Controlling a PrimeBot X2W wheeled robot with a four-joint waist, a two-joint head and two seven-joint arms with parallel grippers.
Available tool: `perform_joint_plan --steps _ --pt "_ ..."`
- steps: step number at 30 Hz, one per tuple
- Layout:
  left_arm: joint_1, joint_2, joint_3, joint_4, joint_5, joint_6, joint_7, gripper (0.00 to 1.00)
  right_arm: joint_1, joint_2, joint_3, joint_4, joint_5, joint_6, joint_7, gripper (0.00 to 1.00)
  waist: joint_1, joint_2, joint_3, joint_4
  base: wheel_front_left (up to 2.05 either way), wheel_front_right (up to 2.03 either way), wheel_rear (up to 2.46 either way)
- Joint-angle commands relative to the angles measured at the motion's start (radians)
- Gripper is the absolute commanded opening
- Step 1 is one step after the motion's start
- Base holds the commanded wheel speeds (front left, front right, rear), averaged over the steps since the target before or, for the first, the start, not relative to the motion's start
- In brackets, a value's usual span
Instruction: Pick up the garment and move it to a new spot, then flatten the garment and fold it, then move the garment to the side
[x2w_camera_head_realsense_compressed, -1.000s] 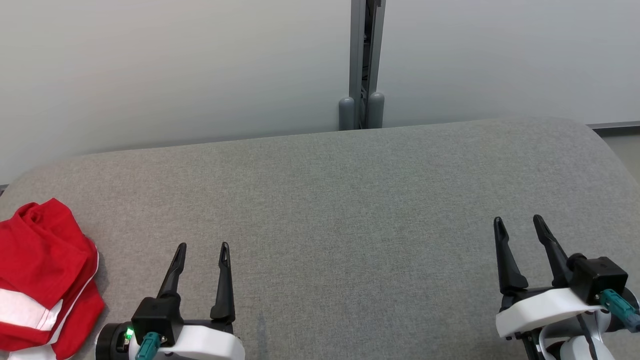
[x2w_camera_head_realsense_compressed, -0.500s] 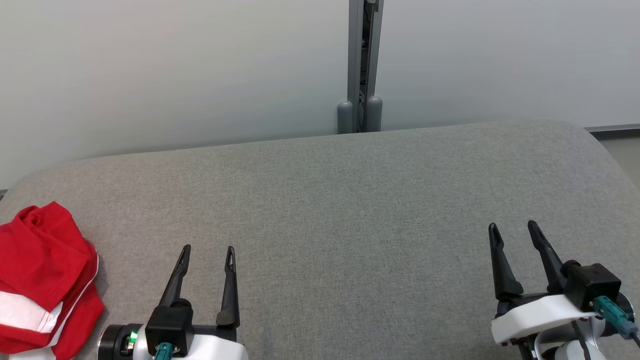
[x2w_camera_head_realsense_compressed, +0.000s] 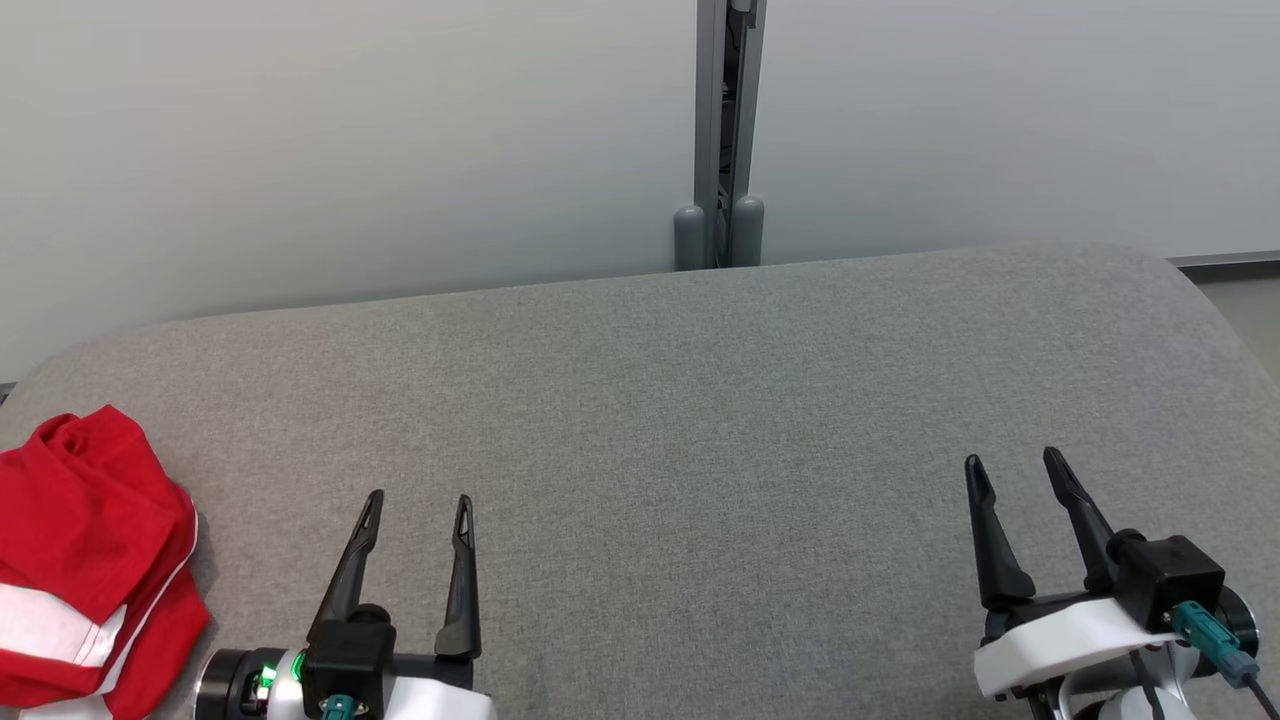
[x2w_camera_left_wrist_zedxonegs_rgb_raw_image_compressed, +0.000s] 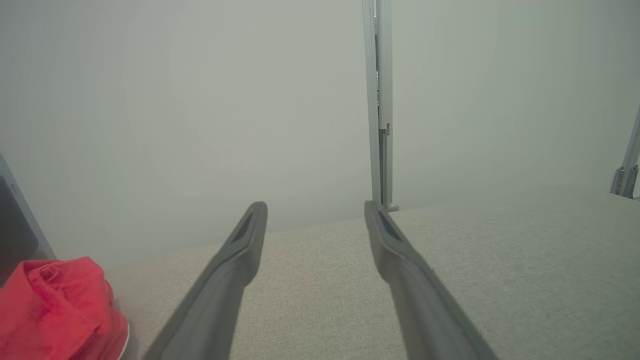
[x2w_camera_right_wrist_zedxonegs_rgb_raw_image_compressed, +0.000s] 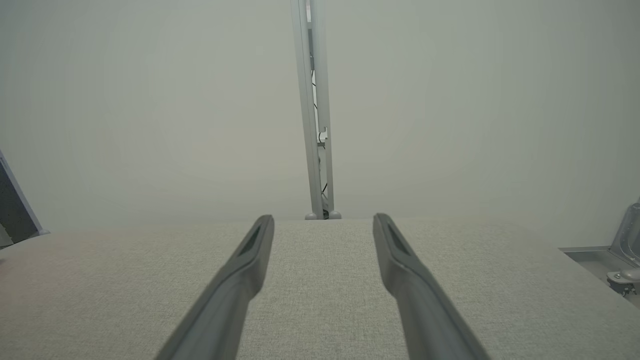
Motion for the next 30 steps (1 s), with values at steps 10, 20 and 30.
perform_joint_plan --steps 10,20,30 --pt "0.01 -0.011 0.029 0.017 0.002 -0.035 -0.005 1.0 -0.007 -0.009 -0.01 0.011 0.027 0.002 -0.005 1.0 0.0 -0.0001 0.004 0.003 0.0 0.0 0.0" --pt "0.007 -0.016 0.039 0.034 0.018 -0.052 -0.005 1.0 0.01 -0.009 -0.004 0.008 0.043 0.002 -0.005 1.0 0.0 -0.0001 -0.006 0.063 0.0 0.0 0.0" --pt "0.033 -0.01 0.063 0.045 0.036 -0.065 -0.005 1.0 0.043 -0.008 0.058 -0.003 0.095 0.002 -0.005 1.0 0.0 -0.0001 -0.029 0.23 0.0 0.0 0.0"
